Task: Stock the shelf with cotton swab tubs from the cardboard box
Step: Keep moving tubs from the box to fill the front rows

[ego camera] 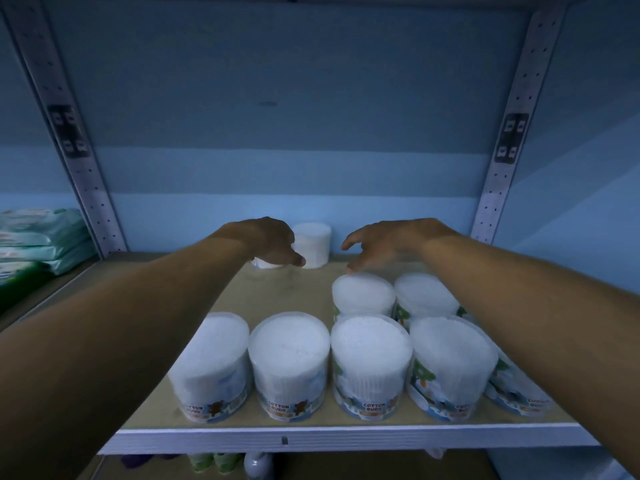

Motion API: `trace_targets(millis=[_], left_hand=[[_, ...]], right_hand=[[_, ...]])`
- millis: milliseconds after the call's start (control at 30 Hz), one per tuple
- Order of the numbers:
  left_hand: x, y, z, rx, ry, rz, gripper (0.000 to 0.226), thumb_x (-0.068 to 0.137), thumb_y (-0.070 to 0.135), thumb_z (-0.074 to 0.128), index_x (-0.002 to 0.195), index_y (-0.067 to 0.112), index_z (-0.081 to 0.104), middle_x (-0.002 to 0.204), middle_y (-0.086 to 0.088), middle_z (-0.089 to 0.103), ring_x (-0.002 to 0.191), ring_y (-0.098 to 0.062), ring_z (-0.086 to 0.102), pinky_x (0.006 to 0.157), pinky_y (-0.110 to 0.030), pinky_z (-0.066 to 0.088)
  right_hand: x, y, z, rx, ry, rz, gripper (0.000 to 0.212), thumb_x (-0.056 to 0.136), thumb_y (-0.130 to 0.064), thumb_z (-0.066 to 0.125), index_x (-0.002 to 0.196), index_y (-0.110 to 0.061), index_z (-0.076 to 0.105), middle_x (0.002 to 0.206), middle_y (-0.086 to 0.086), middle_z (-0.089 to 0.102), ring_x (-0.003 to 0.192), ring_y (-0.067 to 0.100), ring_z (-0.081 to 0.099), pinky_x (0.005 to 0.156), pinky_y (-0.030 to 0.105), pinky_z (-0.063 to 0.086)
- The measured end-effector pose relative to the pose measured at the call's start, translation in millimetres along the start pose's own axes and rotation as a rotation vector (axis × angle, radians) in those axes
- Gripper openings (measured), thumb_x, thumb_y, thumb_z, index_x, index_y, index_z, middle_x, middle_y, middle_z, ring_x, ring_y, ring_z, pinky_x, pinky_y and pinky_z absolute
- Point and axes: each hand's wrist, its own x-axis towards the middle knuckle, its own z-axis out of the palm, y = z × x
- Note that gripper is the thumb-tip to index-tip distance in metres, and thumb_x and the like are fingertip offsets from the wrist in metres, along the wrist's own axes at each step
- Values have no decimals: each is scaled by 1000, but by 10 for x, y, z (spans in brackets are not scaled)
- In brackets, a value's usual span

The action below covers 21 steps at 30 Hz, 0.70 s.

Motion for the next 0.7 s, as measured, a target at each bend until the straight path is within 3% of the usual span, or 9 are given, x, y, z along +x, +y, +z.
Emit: trace_targets(millis=[67, 200, 367, 500, 700], left_hand=[[107, -132, 53, -21, 27, -11, 74, 87, 62, 56, 149, 26, 39, 153, 0, 41, 137, -24, 43, 112, -37, 37], [367, -369, 146, -46, 55, -27, 80, 84, 60, 61, 149, 22, 36, 151, -5, 37, 135, -27, 44, 106, -40, 42], [670, -529, 148, -74, 62, -58, 92, 85, 58, 63, 157, 21, 18, 159, -4, 21, 145, -28, 30, 114, -45, 34], [900, -616, 100, -76, 44, -78, 97, 81, 62, 66, 156, 20, 20, 158, -6, 25, 144, -28, 32, 114, -46, 34], [1125, -639, 194, -98, 41, -18, 85, 83, 60, 65, 153, 26, 31, 152, -1, 39, 136, -25, 42, 106, -39, 39]], right_hand=[[138, -53, 1, -7, 10, -22, 66, 88, -59, 61, 148, -43, 38, 152, -6, 42, 130, 18, 49, 99, 31, 44], [471, -164, 46, -22, 64, -13, 75, 87, -60, 63, 152, -45, 29, 156, -1, 35, 136, 24, 44, 108, 40, 40], [873, -283, 124, 4, 107, 9, 88, 83, -58, 66, 155, -41, 19, 156, 2, 22, 137, 30, 42, 108, 49, 40], [1099, -391, 100, -15, 135, 13, 91, 86, -57, 66, 157, -37, 13, 159, 7, 16, 141, 33, 36, 109, 47, 38], [1364, -503, 16, -33, 126, 39, 87, 88, -62, 60, 157, -42, 12, 159, 9, 22, 144, 32, 33, 113, 48, 36]])
